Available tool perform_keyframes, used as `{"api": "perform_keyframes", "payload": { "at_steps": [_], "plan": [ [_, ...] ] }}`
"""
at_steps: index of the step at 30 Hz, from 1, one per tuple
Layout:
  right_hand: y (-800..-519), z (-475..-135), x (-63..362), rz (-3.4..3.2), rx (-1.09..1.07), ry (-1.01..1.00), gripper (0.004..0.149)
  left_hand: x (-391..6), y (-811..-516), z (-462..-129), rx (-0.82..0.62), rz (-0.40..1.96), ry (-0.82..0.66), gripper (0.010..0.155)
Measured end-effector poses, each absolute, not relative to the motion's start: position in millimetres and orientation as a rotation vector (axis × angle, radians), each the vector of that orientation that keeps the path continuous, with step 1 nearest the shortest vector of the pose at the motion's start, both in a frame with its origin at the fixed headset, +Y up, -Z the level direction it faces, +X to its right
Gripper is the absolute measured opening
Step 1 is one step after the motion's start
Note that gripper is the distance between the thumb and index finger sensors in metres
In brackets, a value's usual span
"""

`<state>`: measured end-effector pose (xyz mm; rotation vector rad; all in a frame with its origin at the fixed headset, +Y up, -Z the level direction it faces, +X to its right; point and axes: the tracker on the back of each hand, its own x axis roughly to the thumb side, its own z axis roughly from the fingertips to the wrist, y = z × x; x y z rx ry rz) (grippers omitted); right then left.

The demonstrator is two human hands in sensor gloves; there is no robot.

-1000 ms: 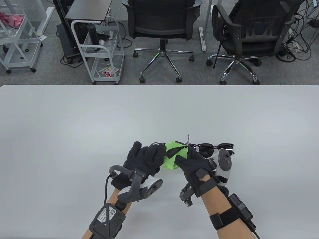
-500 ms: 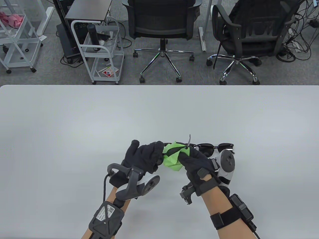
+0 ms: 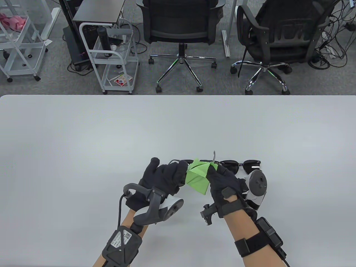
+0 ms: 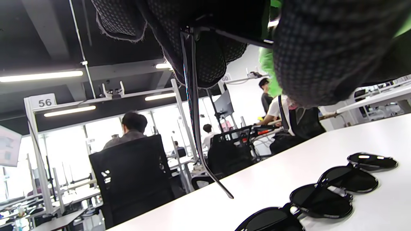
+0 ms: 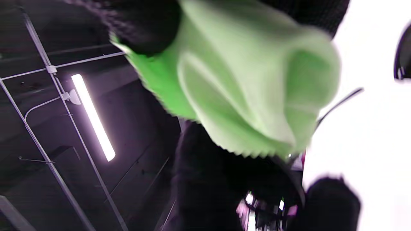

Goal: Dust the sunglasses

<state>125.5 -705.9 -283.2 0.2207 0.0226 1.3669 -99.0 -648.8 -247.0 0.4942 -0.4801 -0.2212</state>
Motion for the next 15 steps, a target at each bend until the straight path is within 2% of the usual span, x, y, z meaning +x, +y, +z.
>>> {"api": "perform_keyframes", "payload": {
  "at_steps": [3, 9, 15],
  "plan": [
    [-705.5, -285.2, 122.2, 1.407, 0.251, 0.050, 0.046, -102.1, -650.3, -248.5, 0.486, -0.226, -0.475, 0.096],
    [-700.4, -280.6, 131.6, 1.498, 0.135, -0.126, 0.041, -93.7, -647.5, -244.6, 0.510, -0.209, -0.501, 0.096],
    [-707.1, -282.2, 128.4, 1.415, 0.185, -0.019, 0.045, -96.1, -650.7, -247.1, 0.492, -0.230, -0.492, 0.096]
  ]
}}
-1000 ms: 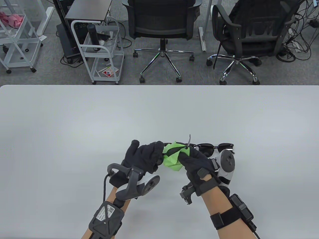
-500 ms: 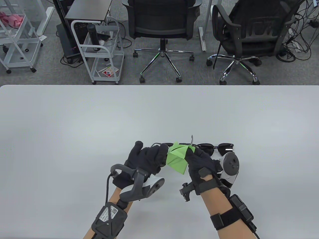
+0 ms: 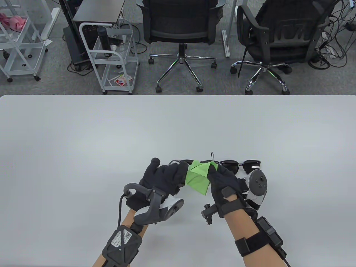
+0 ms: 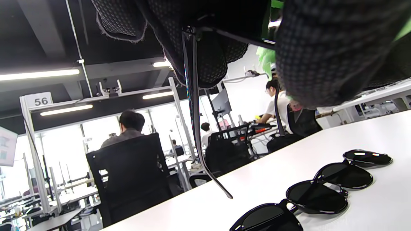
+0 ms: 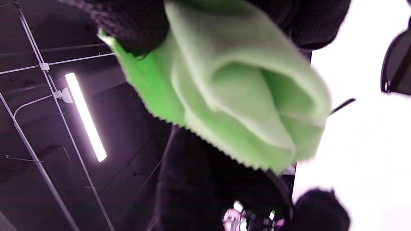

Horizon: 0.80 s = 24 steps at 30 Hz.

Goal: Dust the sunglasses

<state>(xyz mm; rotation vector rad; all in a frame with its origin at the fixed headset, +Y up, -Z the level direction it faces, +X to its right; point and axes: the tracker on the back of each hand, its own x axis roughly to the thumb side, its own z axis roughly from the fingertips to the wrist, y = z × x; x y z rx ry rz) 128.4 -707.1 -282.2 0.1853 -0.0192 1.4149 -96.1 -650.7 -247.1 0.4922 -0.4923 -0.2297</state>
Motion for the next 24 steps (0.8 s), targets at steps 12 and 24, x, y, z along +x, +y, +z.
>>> {"api": "perform_keyframes", "payload": {
  "at_steps": [12, 24],
  "plan": [
    [-698.3, -279.8, 132.5, 1.509, 0.133, -0.126, 0.040, -93.9, -648.4, -245.5, 0.502, -0.208, -0.500, 0.096],
    [-702.5, -286.0, 128.6, 1.530, 0.198, -0.012, 0.042, -99.0, -651.1, -246.7, 0.497, -0.240, -0.499, 0.096]
  ]
}}
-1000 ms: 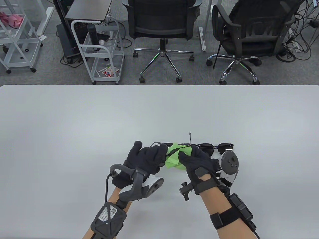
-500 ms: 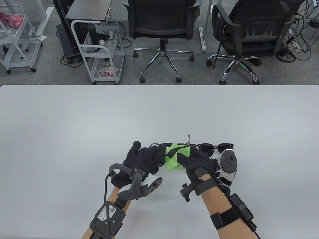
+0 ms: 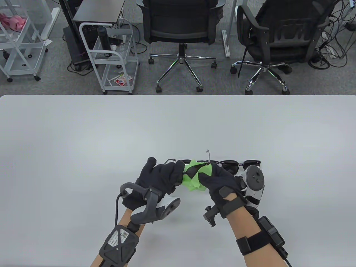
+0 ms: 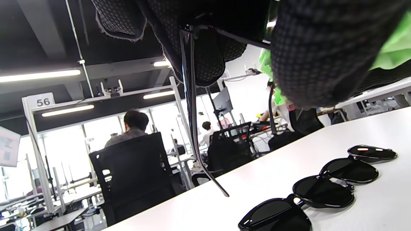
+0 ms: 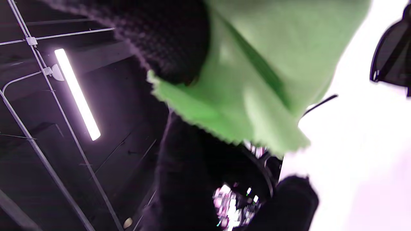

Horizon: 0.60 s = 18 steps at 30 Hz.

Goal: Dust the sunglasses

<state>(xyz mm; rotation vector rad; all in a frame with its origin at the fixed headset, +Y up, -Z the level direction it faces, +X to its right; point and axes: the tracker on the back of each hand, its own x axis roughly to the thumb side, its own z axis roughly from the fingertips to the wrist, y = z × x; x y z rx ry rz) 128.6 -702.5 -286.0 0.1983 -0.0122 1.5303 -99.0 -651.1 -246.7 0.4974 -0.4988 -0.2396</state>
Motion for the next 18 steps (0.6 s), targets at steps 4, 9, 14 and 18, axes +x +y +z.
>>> {"api": "perform_keyframes", "payload": {
  "at_steps": [4, 9, 14, 18],
  "plan": [
    [-706.8, -282.6, 131.9, 1.552, 0.107, -0.107, 0.041, -94.8, -650.8, -244.1, 0.504, -0.249, -0.513, 0.096],
    [-708.7, -284.5, 128.3, 1.439, 0.190, 0.012, 0.043, -98.0, -651.5, -246.5, 0.499, -0.254, -0.501, 0.095],
    [-704.8, -290.5, 127.2, 1.496, 0.266, 0.049, 0.045, -100.1, -651.9, -245.9, 0.488, -0.231, -0.498, 0.095],
    [-698.0, -287.9, 129.3, 1.554, 0.217, -0.076, 0.041, -97.2, -651.6, -244.6, 0.500, -0.225, -0.505, 0.095]
  ]
}}
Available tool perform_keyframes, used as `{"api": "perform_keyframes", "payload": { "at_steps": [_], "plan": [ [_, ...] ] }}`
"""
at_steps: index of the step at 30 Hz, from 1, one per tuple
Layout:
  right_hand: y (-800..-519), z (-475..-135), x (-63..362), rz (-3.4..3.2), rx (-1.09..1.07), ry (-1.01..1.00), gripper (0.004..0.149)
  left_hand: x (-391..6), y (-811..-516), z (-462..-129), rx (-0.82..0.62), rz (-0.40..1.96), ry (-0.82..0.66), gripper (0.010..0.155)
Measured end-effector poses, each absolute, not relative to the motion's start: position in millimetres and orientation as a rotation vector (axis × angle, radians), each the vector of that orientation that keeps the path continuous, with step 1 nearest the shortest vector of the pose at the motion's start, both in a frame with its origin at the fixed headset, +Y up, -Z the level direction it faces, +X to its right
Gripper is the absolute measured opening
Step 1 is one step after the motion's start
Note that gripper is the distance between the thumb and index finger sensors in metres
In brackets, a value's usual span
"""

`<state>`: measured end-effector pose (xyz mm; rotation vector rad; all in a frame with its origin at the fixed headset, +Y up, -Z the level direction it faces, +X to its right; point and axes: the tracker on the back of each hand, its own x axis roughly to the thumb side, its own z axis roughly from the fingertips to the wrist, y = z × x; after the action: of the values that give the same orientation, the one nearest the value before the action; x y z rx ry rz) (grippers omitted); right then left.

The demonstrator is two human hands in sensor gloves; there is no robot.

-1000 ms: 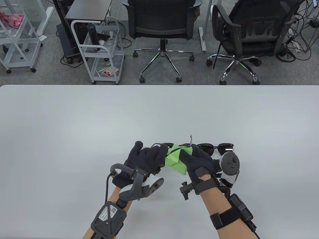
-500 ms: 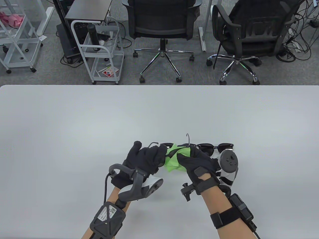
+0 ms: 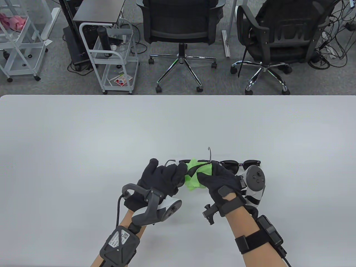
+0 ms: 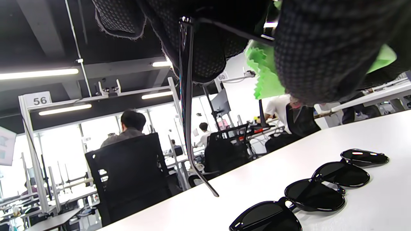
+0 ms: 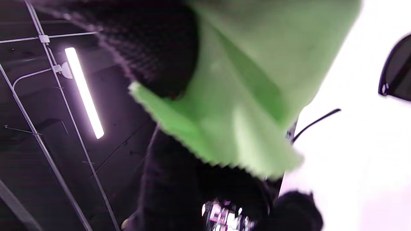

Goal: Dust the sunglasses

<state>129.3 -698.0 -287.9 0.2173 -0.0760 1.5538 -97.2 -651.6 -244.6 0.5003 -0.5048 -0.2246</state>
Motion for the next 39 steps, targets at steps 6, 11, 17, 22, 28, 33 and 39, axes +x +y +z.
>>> {"api": "perform_keyframes", "payload": {
  "at_steps": [6, 11, 17, 22, 28, 33, 39],
  "plan": [
    [-701.3, -285.6, 132.7, 1.480, 0.199, -0.067, 0.042, -94.3, -650.5, -242.7, 0.496, -0.210, -0.513, 0.095],
    [-703.5, -290.0, 127.1, 1.415, 0.302, 0.084, 0.045, -99.4, -652.7, -245.4, 0.482, -0.217, -0.501, 0.096],
    [-696.1, -289.9, 131.6, 1.588, 0.242, -0.084, 0.040, -96.1, -651.8, -244.9, 0.486, -0.218, -0.508, 0.096],
    [-697.7, -288.5, 134.1, 1.505, 0.218, -0.095, 0.041, -95.7, -648.4, -245.8, 0.477, -0.174, -0.502, 0.096],
    [-706.6, -294.5, 129.3, 1.388, 0.348, 0.156, 0.045, -116.6, -646.4, -253.7, 0.442, -0.040, -0.429, 0.102],
    [-701.7, -290.7, 126.1, 1.485, 0.285, 0.070, 0.044, -113.2, -645.6, -250.5, 0.474, -0.103, -0.450, 0.097],
    [-699.8, -283.4, 132.2, 1.536, 0.154, -0.096, 0.041, -98.3, -643.4, -240.7, 0.516, -0.172, -0.498, 0.097]
  ]
}}
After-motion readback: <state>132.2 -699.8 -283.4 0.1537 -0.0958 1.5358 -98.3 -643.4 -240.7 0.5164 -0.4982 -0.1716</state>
